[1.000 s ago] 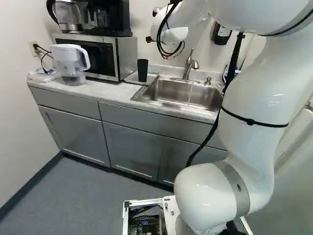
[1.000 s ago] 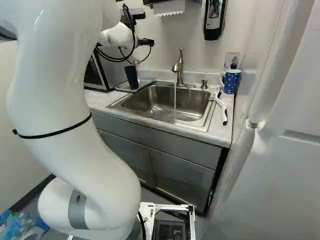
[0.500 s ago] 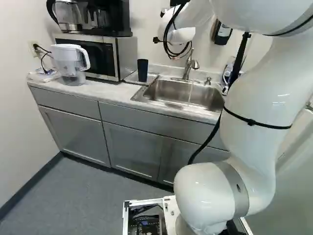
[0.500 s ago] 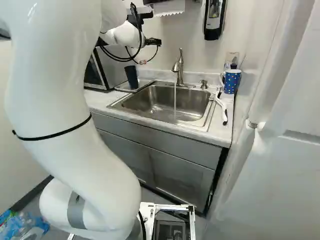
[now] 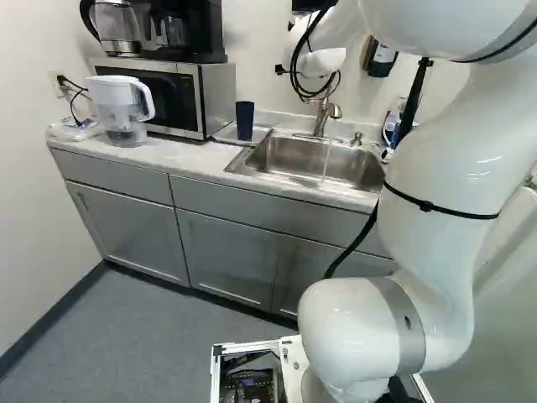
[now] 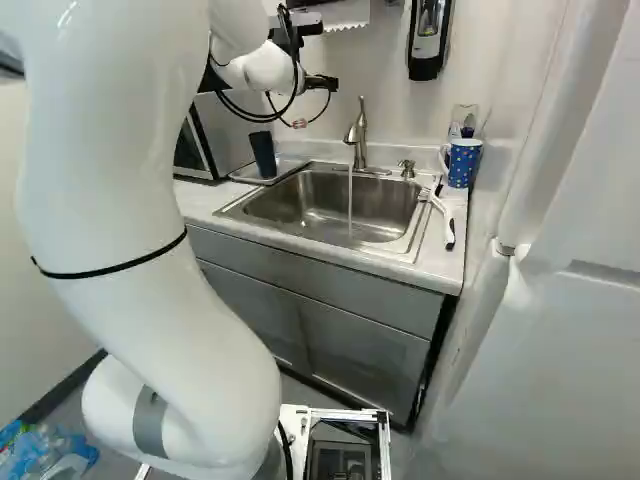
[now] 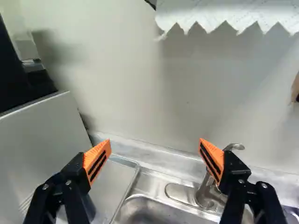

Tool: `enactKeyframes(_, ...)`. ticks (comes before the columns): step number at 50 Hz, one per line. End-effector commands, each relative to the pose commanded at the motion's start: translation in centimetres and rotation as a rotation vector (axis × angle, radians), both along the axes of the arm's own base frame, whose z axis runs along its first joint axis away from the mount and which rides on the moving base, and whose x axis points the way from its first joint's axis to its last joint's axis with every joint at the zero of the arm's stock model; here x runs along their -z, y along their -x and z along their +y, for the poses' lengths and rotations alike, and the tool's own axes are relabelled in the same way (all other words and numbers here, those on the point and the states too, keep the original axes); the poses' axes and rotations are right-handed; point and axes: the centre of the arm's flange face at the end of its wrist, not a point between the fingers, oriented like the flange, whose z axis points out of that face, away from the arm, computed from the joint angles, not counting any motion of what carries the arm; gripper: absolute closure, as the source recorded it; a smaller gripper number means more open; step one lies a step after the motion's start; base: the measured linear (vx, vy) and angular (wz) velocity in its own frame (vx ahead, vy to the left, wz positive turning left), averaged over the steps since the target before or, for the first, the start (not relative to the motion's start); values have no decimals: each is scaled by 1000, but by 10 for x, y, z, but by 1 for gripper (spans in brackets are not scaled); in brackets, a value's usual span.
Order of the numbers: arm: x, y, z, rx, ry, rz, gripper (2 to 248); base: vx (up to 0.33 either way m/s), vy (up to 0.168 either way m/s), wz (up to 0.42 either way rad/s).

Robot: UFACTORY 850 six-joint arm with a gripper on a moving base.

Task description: Rinse the cup and place it in the tray

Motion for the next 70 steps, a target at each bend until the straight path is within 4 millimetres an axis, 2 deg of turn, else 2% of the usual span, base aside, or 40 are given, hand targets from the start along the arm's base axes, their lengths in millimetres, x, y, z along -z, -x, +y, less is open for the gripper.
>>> enactKeyframes(44,6,-63,-61,85,2,-22,3,0,0,0)
enactKeyframes(70,6,-66,-66,91,3,-23,3,0,0,0)
